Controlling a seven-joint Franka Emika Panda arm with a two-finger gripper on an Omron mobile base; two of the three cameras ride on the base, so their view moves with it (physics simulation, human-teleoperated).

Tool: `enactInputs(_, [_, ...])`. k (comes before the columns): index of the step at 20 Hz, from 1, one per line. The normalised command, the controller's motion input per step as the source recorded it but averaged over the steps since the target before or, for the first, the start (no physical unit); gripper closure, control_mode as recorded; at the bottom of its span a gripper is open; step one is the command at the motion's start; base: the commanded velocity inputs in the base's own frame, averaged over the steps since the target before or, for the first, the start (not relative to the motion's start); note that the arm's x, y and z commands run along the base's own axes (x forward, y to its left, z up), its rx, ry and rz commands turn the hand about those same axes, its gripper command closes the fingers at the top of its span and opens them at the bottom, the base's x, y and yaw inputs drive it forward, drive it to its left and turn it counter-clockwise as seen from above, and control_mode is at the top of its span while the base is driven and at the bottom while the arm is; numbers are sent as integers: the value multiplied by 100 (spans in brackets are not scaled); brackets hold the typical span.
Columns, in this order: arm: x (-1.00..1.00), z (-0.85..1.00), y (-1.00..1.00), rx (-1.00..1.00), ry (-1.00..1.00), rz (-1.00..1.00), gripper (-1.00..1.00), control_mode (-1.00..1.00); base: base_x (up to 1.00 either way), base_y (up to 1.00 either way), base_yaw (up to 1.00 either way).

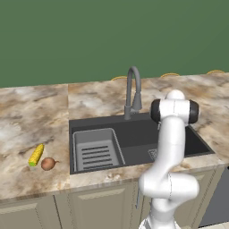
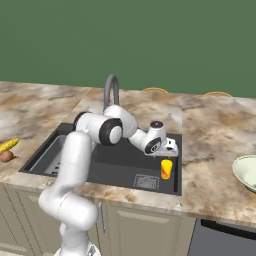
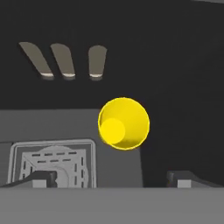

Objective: Remove the onion and corn from the sink. Then move the bowl and cup from the counter to the sink for washing.

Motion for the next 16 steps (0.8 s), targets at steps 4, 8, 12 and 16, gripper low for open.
enactInputs(4, [-27, 41, -4, 0, -2, -2, -100, -100, 0, 0, 0])
enactInputs(8, [-26, 44, -5, 0, -4, -2, -100, -100, 0, 0, 0])
enactInputs(12, [-29, 45, -12, 0, -6, -1, -100, -100, 0, 0, 0])
enactInputs(16, [-31, 40, -16, -1, -8, 0, -100, -100, 0, 0, 0])
